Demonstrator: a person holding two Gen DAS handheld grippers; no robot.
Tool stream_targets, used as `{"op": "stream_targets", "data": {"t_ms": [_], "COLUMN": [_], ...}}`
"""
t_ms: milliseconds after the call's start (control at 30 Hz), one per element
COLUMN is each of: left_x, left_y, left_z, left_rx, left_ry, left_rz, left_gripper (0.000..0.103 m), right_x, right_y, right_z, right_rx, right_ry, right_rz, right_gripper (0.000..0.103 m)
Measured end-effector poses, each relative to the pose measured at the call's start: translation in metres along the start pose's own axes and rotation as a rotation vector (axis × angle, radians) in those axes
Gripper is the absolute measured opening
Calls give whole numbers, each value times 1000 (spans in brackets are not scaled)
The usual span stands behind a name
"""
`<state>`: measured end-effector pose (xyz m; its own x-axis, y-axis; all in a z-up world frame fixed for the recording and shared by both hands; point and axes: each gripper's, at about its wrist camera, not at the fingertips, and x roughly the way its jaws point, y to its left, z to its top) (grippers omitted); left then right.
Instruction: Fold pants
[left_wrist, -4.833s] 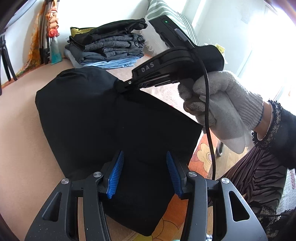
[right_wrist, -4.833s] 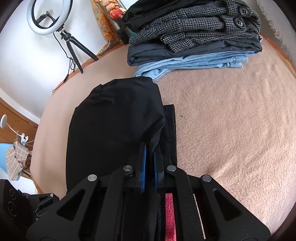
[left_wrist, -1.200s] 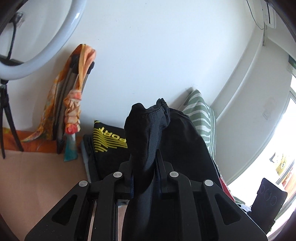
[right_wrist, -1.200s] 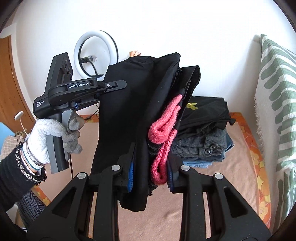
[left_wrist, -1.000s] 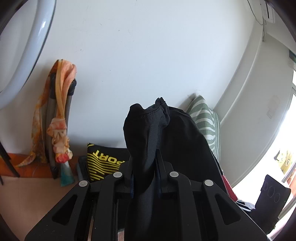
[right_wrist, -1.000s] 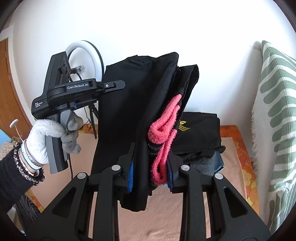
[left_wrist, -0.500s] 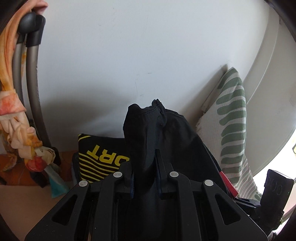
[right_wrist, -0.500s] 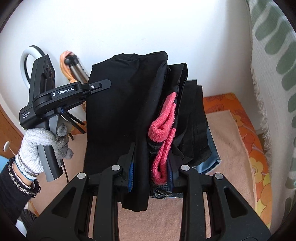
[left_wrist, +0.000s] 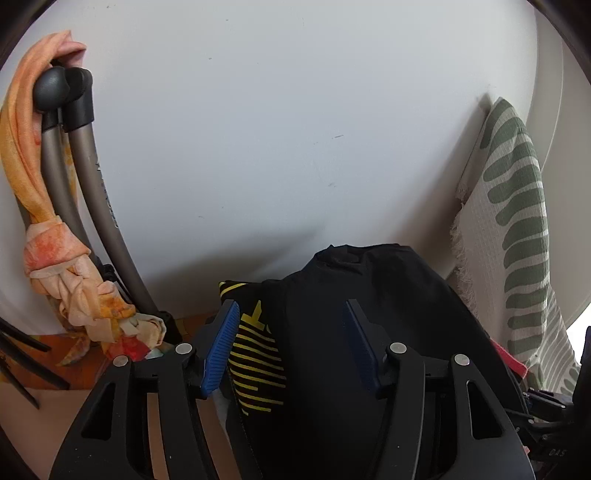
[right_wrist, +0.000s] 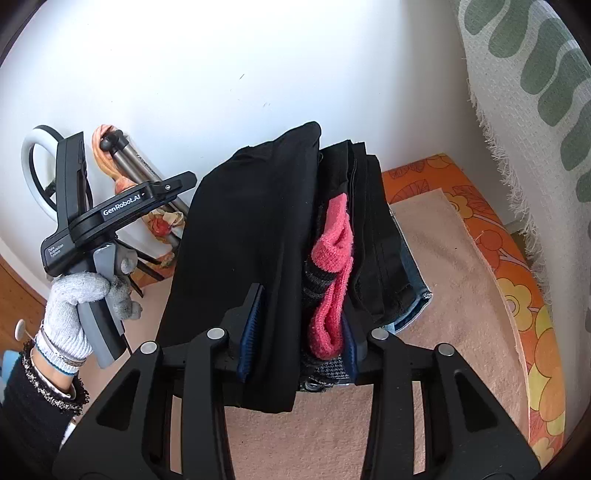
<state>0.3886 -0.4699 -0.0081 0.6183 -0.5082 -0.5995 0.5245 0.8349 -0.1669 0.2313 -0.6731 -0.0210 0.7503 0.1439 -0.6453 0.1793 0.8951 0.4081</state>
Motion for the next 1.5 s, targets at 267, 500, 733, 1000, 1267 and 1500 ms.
{"op": "stream_targets", "data": {"t_ms": [267,500,733,1000,1267,1500], "left_x": [-35,-75,-129,-187,-237,-266], "left_y": [3,-11,-7,0,4,5], "left_z": [-7,-21,-44,-81,-125,-167], "left_rx": [14,50,75,97,115,140], "left_ry": [-33,-70,-107,-111,-142,-170], "left_rz": [-23,-26,-39,-49,-59,-58], "left_gripper": [63,74,79,81,83,83], "right_x": [-20,-52,-86,-119,-141,-144], "right_y": [16,36,70,107,138,152], "right_z": [-10,-19,-41,-72,-106,-139], "right_rx": [-49,-100,-156,-179,-172,-172], "right_ry": [-70,-111,-180,-279,-369,-366], "right_rz": [-132,-203,-283,-391,-431,-407], "right_gripper": [55,67,85,99,103,103]}}
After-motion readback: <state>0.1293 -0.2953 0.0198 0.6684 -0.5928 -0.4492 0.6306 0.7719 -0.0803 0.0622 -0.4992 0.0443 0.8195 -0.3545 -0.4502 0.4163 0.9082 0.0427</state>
